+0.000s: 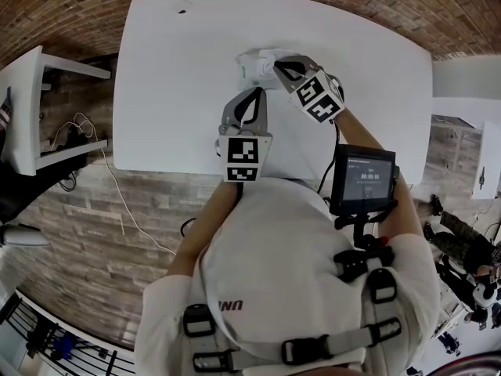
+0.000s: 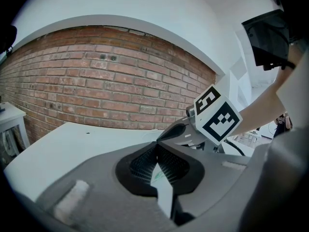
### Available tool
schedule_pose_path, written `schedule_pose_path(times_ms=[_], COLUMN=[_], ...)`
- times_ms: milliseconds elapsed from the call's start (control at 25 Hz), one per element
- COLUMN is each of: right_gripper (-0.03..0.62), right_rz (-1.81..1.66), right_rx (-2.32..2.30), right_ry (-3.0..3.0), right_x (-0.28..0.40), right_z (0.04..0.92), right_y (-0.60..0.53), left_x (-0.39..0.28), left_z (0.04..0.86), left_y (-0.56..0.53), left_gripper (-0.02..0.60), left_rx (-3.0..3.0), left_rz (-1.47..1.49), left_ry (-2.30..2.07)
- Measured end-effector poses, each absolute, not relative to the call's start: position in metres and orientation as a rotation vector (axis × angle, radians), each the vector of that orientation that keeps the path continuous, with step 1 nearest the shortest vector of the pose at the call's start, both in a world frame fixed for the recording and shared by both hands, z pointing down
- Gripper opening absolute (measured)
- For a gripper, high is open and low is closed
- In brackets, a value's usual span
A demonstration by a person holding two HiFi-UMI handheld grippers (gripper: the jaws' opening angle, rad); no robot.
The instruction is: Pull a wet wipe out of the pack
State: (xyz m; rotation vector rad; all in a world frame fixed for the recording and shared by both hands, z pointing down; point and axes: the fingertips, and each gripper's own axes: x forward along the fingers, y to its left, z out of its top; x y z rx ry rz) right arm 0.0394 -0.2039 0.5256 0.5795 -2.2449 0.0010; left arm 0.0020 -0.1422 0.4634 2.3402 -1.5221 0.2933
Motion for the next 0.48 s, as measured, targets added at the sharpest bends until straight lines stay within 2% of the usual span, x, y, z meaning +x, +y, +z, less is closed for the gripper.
schedule_pose_path(times_ms=[480], right_gripper=[0.009], right_rz=[0.008], right_rx=[0.595], right_ry=[-2.272], right_x=[0.035], right_z=[0.506], right_y=[-0.201], left_x=[0.004], left_z=[0.46], left_y=[-0.141], left_gripper=[0.002], left_rx=[2.343], left_rz=[0.282], left_ry=[-1.523])
